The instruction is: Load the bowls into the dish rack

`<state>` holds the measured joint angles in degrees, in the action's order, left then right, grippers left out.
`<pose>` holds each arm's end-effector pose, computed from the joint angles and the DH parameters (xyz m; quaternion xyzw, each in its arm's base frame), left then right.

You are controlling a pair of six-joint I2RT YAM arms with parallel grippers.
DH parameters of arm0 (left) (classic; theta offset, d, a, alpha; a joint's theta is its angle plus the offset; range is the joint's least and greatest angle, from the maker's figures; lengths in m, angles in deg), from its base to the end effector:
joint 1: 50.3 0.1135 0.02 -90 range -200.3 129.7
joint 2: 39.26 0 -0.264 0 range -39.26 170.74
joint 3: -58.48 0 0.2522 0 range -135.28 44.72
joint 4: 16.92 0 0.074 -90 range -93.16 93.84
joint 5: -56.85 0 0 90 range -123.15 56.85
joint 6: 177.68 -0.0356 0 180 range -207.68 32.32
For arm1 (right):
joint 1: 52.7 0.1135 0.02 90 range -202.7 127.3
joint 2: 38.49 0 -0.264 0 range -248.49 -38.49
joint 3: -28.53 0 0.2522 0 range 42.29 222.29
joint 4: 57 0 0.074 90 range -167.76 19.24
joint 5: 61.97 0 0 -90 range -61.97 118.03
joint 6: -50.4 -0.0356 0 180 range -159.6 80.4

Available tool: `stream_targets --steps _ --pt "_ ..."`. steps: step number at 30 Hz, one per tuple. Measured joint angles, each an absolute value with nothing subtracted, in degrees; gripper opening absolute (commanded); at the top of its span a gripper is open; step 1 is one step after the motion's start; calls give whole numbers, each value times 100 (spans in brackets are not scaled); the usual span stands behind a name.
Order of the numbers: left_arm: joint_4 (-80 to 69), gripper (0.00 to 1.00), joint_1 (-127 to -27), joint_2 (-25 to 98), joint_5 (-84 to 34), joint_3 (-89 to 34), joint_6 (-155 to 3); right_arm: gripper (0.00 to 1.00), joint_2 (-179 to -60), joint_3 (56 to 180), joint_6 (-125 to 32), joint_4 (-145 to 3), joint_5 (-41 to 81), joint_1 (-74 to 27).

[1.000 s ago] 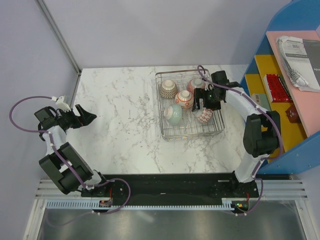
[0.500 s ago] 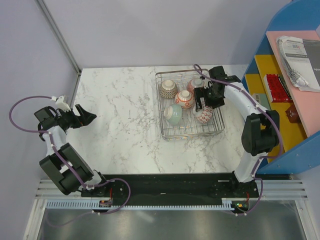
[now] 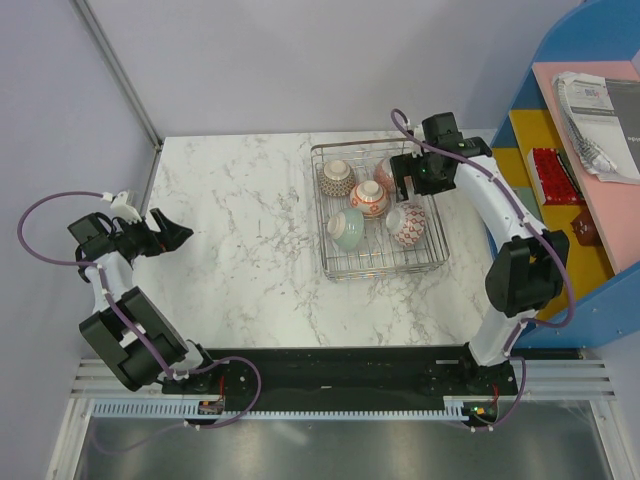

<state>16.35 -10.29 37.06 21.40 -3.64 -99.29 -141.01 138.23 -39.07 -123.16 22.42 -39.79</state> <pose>0.2224 0.1488 0.2384 -0.0421 0.8438 -0.2441 0.4761 0.3734 0.0892 0.3090 -0.1256 0.9543 0.0757 0.2604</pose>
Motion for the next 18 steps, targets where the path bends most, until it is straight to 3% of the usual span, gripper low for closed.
stream_targets --steps 8,14,18 --pt "1635 99 -1032 3706 2142 -364 -9929 97 -13910 13869 -3795 -11722 3276 -4101" --pt "1635 99 -1032 3647 2142 -362 -9929 95 -14276 13869 -3791 -11468 3167 -4497" --pt "1635 99 -1032 3634 2144 -362 -9929 88 -14719 13802 -3907 -11411 2756 -4654"
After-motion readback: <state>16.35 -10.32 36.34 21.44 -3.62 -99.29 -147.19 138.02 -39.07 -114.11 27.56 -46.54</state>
